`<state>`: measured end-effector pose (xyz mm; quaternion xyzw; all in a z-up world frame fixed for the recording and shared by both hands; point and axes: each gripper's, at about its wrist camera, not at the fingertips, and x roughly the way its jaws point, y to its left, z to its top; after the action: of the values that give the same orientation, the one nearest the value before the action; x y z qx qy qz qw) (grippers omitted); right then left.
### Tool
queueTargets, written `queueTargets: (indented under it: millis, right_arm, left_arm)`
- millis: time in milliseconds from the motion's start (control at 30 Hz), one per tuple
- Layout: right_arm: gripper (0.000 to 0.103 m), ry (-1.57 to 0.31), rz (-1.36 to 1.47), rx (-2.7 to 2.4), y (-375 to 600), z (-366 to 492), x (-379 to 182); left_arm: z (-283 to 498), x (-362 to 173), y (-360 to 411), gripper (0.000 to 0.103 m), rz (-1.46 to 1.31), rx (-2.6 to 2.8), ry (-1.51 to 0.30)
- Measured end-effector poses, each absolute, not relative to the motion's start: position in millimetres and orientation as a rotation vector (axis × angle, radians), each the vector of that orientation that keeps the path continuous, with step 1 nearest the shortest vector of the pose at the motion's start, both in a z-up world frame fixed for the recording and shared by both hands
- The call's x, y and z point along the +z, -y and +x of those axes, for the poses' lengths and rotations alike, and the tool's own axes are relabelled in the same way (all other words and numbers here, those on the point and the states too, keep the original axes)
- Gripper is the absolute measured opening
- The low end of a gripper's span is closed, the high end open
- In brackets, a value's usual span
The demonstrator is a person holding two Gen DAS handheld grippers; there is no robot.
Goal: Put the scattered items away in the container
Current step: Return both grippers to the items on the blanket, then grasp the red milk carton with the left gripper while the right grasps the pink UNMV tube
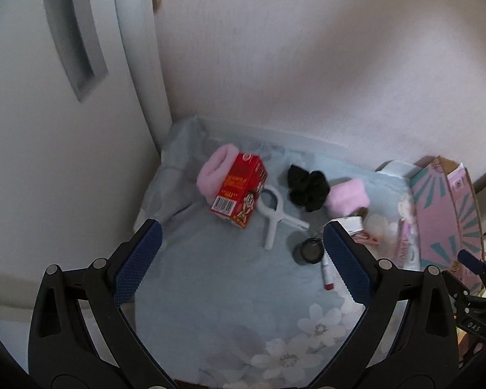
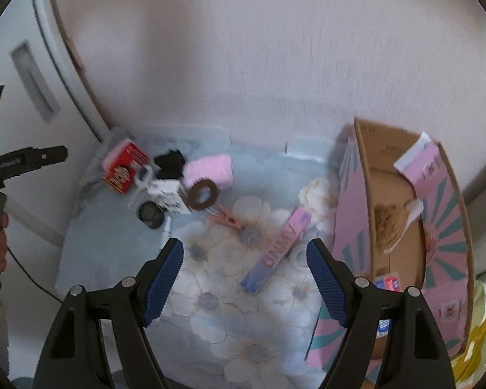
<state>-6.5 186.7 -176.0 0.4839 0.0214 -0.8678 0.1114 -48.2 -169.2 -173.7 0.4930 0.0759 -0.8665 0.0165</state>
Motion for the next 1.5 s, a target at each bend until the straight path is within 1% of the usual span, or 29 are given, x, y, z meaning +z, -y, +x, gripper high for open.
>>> queueTargets:
  millis: [267, 367, 533, 667, 833, 867, 1000, 1033, 1100, 1133, 1200, 1233, 1267, 1300, 1367, 1433, 1467, 1500]
  right_arm:
    - [0.075, -0.052, 1.587, -2.586, -180, -13, -229]
    - [0.075, -0.054, 1.623, -2.600, -175, -12, -246]
    - [0.075, -0.023, 1.660, -2.608, -169, -14, -266]
    - [0.075, -0.029, 1.684, -2.604, -165, -19, -275]
    - [0.075, 0.015, 1.708, -2.611, -170, -27, -282]
    - [0.075, 0.020, 1.720, -2.613, -171, -29, -284]
    - [0.075, 0.067, 1.742, -2.611, -176, -38, -290]
    - [0.075, 0.070, 1.738, -2.618, -177, -40, -289]
    - [0.075, 0.066, 1.732, -2.620, -176, -45, -289]
    - [0.075, 0.059, 1.732, -2.624, -176, -47, -288]
    - [0.074, 0.050, 1.727, -2.630, -175, -51, -288]
    - [0.069, 0.047, 1.723, -2.633, -174, -53, -288]
    - [0.066, 0.037, 1.724, -2.637, -174, -55, -288]
    - [0.062, 0.023, 1.726, -2.642, -173, -57, -288]
    - [0.058, -0.006, 1.719, -2.651, -172, -61, -288]
    - [0.050, -0.013, 1.710, -2.649, -172, -65, -287]
    - [0.048, -0.016, 1.706, -2.649, -172, -67, -286]
    - [0.044, -0.018, 1.703, -2.649, -172, -69, -286]
  left_arm:
    - [-70, -236, 188, 0.100, 1.603, -2.669, -0.359]
    - [-77, -251, 191, 0.100, 1.613, -2.671, -0.371]
    - [-88, -270, 192, 0.100, 1.646, -2.667, -0.363]
    - [-95, -280, 193, 0.099, 1.674, -2.654, -0.409]
    - [-99, -287, 189, 0.097, 1.712, -2.649, -0.453]
    - [-98, -287, 188, 0.096, 1.714, -2.651, -0.454]
    - [-96, -285, 181, 0.084, 1.722, -2.670, -0.455]
    - [-95, -284, 179, 0.083, 1.727, -2.674, -0.451]
    - [-94, -284, 175, 0.075, 1.734, -2.682, -0.434]
    - [-94, -284, 173, 0.073, 1.738, -2.686, -0.423]
    - [-94, -284, 170, 0.059, 1.743, -2.692, -0.404]
    - [-95, -284, 169, 0.057, 1.747, -2.692, -0.398]
    - [-95, -284, 168, 0.051, 1.747, -2.693, -0.396]
    - [-96, -283, 167, 0.048, 1.743, -2.694, -0.396]
    - [-99, -282, 171, 0.045, 1.724, -2.704, -0.394]
    - [-100, -278, 170, 0.041, 1.705, -2.723, -0.389]
    - [-100, -276, 169, 0.040, 1.699, -2.735, -0.385]
    - [-101, -274, 168, 0.040, 1.699, -2.744, -0.381]
